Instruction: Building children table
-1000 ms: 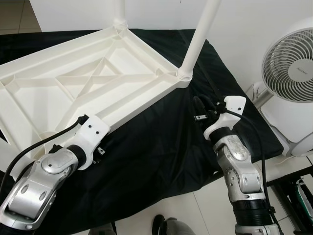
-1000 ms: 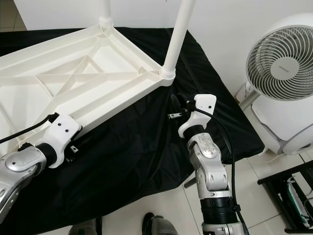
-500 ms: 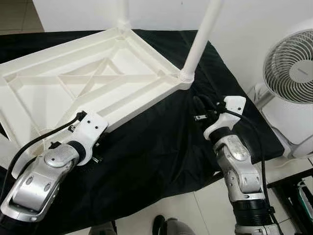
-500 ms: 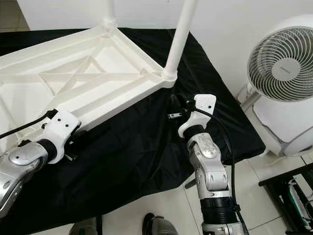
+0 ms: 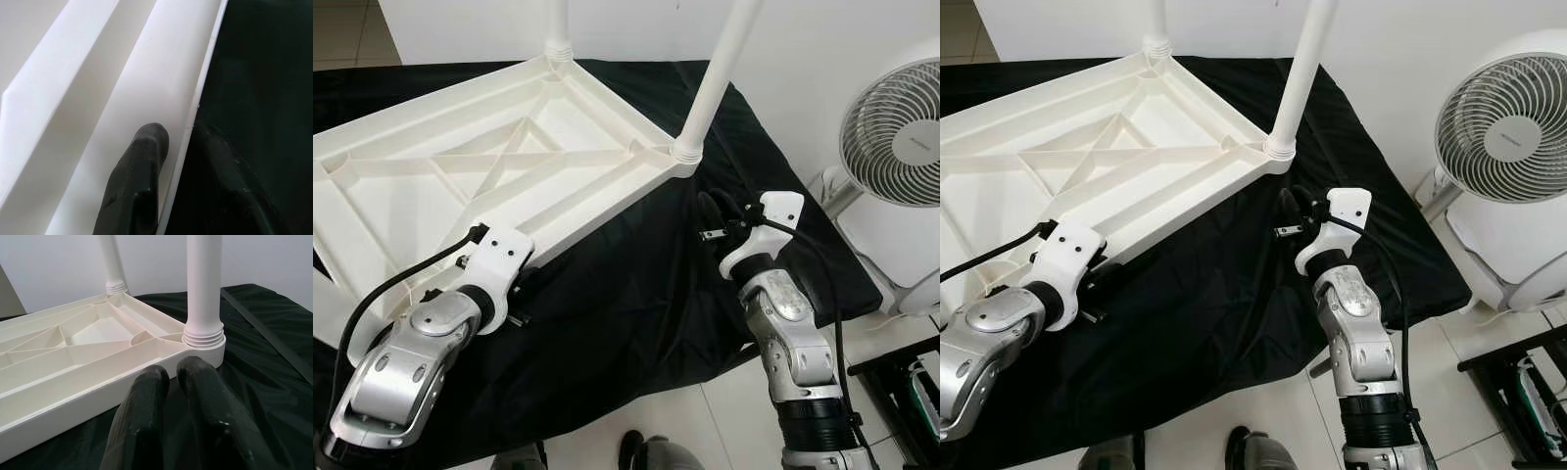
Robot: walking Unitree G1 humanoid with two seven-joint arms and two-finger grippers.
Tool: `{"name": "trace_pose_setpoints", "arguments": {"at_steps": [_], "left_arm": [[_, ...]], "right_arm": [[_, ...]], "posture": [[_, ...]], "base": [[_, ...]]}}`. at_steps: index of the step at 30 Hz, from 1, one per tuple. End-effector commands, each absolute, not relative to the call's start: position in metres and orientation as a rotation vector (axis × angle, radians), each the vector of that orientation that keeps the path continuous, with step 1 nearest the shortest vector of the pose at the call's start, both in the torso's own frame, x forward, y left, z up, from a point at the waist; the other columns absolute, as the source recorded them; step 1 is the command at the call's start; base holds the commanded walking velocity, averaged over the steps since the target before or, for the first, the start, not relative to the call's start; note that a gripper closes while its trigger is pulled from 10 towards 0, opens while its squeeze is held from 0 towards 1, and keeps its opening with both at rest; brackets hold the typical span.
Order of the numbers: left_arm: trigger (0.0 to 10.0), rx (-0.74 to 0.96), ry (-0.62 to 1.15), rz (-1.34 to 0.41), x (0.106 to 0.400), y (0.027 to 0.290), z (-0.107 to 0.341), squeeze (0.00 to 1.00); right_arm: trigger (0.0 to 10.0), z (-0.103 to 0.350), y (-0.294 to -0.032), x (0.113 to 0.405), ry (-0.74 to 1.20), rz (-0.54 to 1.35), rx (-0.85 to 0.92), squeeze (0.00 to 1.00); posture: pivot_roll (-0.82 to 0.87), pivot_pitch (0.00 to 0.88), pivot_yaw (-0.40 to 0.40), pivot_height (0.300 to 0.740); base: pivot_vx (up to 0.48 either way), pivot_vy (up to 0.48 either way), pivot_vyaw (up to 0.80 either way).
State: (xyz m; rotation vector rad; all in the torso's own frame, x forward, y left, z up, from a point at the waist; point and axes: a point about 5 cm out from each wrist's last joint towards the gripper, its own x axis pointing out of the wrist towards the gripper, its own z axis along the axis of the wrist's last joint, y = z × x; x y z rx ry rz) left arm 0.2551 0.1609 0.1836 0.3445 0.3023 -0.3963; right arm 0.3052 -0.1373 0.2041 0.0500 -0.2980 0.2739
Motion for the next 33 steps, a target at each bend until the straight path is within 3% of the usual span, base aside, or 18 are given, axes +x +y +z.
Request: {"name": "trace_pose_setpoints", "arguments": {"at_steps": [1,7,15,20,33], "left_arm": [[0.0,0.329,0.329,-0.229,0.250,0.169,0.176,0.00],[0.0,0.283,0.337,-0.039,0.237,0.194,0.180,0.00],[0.0,0.266,0.334,0.054,0.233,0.205,0.181,0.00],[0.0,0.221,0.355,0.224,0.224,0.224,0.179,0.00],[0.0,0.209,0.430,0.372,0.199,0.243,0.167,0.00]], "right_arm": [[10.0,0.203,-0.138,0.306,-0.297,0.275,0.039,0.00],[10.0,0.203,-0.132,0.311,-0.292,0.316,0.042,0.00],[10.0,0.205,-0.129,0.315,-0.291,0.340,0.041,0.00],[10.0,0.206,-0.123,0.319,-0.290,0.373,0.042,0.00],[10.0,0.204,-0.123,0.319,-0.282,0.385,0.041,0.00]], "posture": [[0.21,0.197,-0.121,0.740],[0.25,0.205,-0.161,0.740],[0.27,0.210,-0.190,0.740],[0.28,0.216,-0.208,0.740],[0.28,0.229,-0.213,0.740]], "base": [[0.000,0.000,0.00],[0.000,0.000,0.00],[0.000,0.000,0.00],[0.000,0.000,0.00],[0.000,0.000,0.00]]}}
